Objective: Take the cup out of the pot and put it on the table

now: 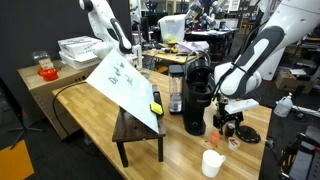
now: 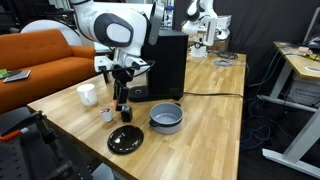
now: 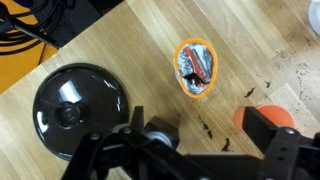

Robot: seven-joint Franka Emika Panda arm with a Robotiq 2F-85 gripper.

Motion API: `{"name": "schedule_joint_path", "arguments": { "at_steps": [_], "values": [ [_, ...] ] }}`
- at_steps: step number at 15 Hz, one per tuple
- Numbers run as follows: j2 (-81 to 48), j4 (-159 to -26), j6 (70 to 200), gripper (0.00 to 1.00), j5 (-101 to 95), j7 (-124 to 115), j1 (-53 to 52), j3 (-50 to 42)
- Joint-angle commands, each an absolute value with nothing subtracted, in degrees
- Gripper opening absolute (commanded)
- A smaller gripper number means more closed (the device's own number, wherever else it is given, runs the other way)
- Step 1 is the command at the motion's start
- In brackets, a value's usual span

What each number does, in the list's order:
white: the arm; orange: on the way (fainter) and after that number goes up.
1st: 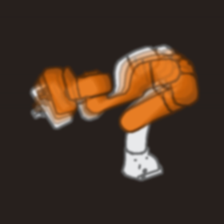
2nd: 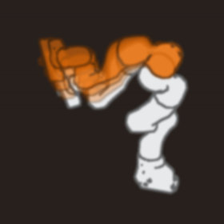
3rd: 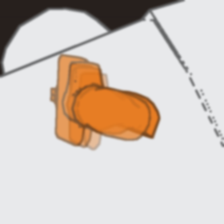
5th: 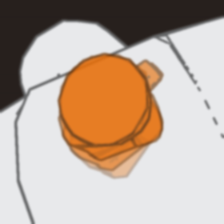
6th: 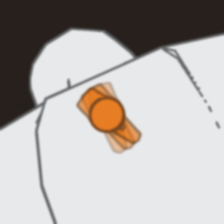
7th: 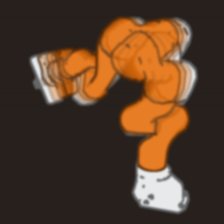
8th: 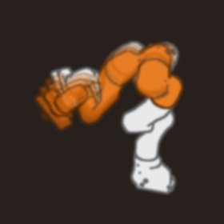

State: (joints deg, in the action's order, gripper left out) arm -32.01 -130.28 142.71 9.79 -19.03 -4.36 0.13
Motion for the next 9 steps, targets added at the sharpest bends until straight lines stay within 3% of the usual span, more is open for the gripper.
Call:
{"name": "schedule_joint_path", "arguments": {
  "at_steps": [1, 8, 9],
  "values": [
    [-25.39, -134.84, 140.38, 1.00, 12.19, -14.69, -1.70, 1.20],
    [-13.62, -141.58, 137.90, 1.00, 11.69, -16.39, -1.92, -0.39],
    [-16.51, -139.60, 138.87, 1.00, 11.86, -15.68, -1.90, 0.03]
  ]
}}
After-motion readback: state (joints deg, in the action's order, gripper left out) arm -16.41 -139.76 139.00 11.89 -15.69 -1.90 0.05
